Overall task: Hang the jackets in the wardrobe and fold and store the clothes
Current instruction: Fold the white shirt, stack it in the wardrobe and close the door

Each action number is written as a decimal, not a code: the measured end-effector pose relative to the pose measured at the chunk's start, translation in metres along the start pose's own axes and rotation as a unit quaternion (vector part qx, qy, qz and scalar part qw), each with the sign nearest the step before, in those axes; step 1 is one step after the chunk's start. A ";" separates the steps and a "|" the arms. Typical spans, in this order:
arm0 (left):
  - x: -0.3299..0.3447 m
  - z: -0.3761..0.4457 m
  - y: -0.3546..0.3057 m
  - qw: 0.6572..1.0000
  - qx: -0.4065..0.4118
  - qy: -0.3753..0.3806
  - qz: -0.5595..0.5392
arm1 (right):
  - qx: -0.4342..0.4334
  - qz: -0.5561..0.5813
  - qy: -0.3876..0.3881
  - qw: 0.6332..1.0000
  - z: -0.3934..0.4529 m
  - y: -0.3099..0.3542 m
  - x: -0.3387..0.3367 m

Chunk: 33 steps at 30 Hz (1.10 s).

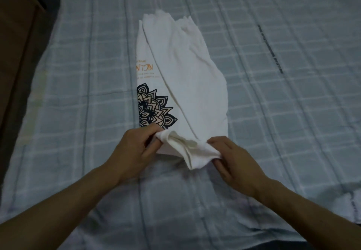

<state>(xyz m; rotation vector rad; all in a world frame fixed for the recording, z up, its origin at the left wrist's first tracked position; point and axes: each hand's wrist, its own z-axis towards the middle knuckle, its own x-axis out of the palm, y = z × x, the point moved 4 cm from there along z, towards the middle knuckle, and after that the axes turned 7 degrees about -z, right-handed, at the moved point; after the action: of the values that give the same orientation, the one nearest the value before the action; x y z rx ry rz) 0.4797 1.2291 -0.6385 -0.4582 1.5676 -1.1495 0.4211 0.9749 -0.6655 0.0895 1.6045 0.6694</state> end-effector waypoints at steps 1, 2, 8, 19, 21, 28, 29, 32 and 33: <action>-0.002 0.005 -0.001 1.000 -0.010 -0.019 -0.014 | 0.020 0.033 -0.011 0.999 0.008 -0.003 -0.006; -0.005 0.010 -0.002 0.999 -0.022 -0.038 -0.026 | 0.035 0.053 -0.029 0.998 0.016 -0.005 -0.014; -0.032 0.059 -0.011 0.990 -0.055 -0.119 -0.053 | 0.075 0.067 -0.109 0.989 0.083 -0.015 -0.069; -0.111 0.221 0.025 0.973 -0.045 -0.218 -0.063 | 0.112 0.140 -0.165 0.970 0.281 -0.069 -0.122; -0.128 0.262 0.048 0.971 -0.048 -0.231 -0.043 | 0.125 0.157 -0.176 0.964 0.329 -0.086 -0.122; -0.128 0.347 0.145 0.950 -0.244 -0.189 0.038 | 0.258 0.053 -0.072 0.962 0.429 -0.147 -0.068; -0.126 0.342 0.144 0.953 -0.217 -0.197 0.074 | 0.243 0.004 -0.074 0.967 0.425 -0.142 -0.067; -0.107 0.327 0.117 0.959 -0.025 -0.178 0.218 | 0.084 -0.104 -0.078 0.988 0.395 -0.103 -0.062; -0.096 0.327 0.113 0.957 0.012 -0.127 0.260 | 0.044 -0.131 -0.040 0.990 0.388 -0.094 -0.054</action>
<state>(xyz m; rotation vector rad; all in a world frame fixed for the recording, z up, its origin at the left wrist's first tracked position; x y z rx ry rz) 0.8376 1.2149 -0.6659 -0.1500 1.3372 -0.6731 0.8219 1.0158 -0.6601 -0.0299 1.5338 0.3868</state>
